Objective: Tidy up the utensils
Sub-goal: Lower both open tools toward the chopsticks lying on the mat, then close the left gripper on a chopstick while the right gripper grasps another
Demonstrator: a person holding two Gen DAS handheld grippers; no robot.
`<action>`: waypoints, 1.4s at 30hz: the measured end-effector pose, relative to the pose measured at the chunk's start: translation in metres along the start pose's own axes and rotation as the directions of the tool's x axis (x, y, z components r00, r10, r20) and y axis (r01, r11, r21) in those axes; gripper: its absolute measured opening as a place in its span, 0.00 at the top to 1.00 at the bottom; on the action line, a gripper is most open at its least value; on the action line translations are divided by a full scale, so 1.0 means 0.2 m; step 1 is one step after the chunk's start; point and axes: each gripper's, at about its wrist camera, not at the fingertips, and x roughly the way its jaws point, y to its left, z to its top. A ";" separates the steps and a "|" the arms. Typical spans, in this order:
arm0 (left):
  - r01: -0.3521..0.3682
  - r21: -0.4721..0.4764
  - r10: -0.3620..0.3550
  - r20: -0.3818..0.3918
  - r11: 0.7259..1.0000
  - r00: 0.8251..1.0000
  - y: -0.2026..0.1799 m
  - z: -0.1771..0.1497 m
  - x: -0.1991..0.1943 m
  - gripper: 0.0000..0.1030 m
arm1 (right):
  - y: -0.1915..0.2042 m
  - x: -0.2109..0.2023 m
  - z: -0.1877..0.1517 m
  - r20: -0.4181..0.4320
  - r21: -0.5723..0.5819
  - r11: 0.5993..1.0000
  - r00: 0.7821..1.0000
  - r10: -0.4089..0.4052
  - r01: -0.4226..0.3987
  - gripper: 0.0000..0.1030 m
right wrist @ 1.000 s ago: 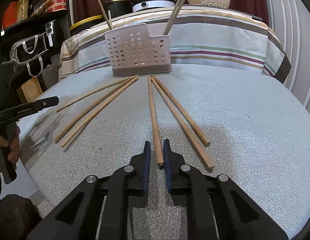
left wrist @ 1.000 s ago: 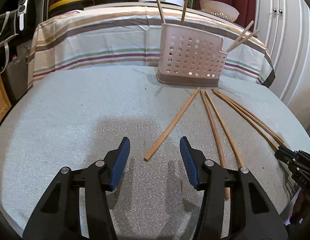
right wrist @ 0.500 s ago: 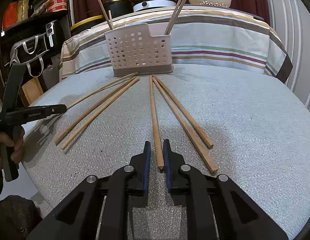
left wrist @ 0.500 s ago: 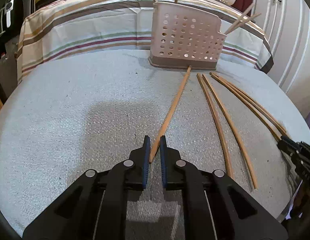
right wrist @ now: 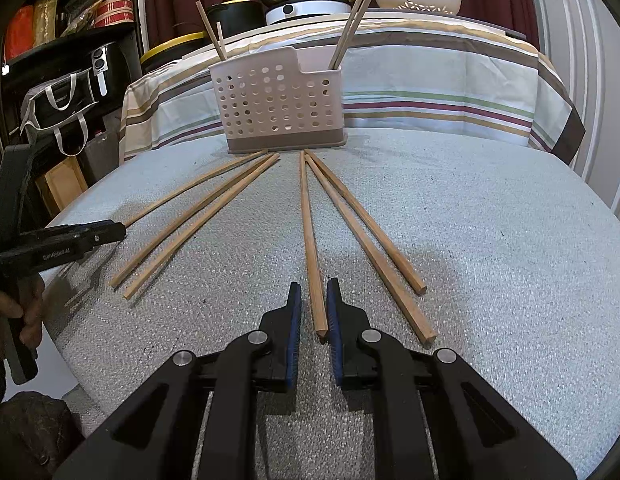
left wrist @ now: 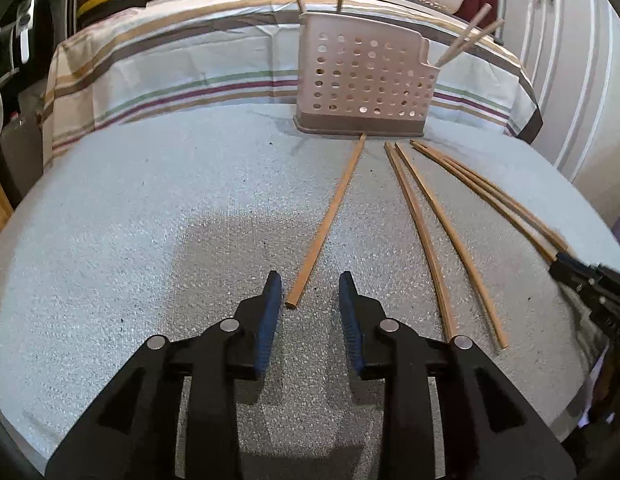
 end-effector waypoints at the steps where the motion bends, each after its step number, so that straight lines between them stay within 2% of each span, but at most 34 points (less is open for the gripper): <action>1: -0.005 0.008 0.005 0.006 1.000 1.000 -0.01 -0.01 0.00 0.74 | -0.01 0.00 0.00 0.000 -0.002 1.000 1.000 0.000 0.000 0.86; 5: -0.006 -0.013 0.006 0.009 1.000 1.000 0.02 0.00 -0.01 0.85 | 0.00 0.00 0.00 0.000 0.000 1.000 1.000 0.004 -0.004 0.86; 14: 0.010 -0.005 -0.010 -0.003 1.000 1.000 0.01 0.02 0.03 0.85 | 0.00 0.00 0.00 0.001 -0.002 1.000 1.000 0.010 -0.010 0.86; 16: 0.018 0.000 -0.018 0.002 1.000 1.000 0.01 0.02 0.03 0.90 | 0.00 0.00 0.00 0.002 0.000 1.000 1.000 0.012 -0.012 0.86; 19: 0.010 0.027 -0.010 0.012 1.000 1.000 -0.01 0.01 0.02 0.91 | 0.01 0.00 0.00 0.001 0.001 1.000 1.000 0.022 -0.022 0.92; 31: 0.004 0.042 -0.009 0.122 0.999 0.992 -0.05 0.06 -0.14 0.93 | 0.01 -0.06 0.03 0.041 0.001 1.000 0.999 0.023 -0.023 0.93; 42: -0.012 0.022 0.006 0.264 1.000 0.965 -0.04 0.19 -0.34 0.95 | 0.04 -0.15 0.13 0.106 0.005 0.999 0.994 0.032 -0.033 0.93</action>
